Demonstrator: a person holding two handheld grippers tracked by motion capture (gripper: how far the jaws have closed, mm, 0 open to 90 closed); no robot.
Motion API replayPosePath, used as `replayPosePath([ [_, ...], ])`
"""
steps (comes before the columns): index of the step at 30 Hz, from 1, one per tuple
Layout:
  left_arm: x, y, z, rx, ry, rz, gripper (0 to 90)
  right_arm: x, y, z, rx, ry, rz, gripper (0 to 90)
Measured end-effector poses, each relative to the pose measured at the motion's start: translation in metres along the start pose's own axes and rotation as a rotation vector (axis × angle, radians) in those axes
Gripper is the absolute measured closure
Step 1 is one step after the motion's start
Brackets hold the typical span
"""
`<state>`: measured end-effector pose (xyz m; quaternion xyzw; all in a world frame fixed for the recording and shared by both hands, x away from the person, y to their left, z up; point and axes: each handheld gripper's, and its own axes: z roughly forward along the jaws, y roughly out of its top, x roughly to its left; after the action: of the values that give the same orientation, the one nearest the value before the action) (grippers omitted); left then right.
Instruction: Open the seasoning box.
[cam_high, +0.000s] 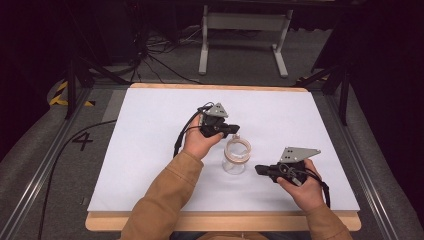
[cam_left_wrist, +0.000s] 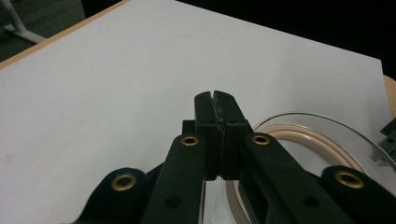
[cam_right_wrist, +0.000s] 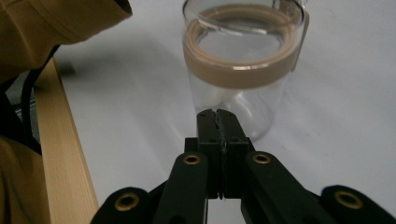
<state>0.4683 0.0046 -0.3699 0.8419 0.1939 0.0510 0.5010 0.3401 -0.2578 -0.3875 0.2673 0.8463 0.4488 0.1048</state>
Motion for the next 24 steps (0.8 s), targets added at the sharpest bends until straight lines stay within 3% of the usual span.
replayPosePath([
  [24,0.003,-0.003,0.001,-0.015,-0.013,-0.026,89.7,0.002,0.011,0.018,-0.069,-0.006,0.021,90.0],
])
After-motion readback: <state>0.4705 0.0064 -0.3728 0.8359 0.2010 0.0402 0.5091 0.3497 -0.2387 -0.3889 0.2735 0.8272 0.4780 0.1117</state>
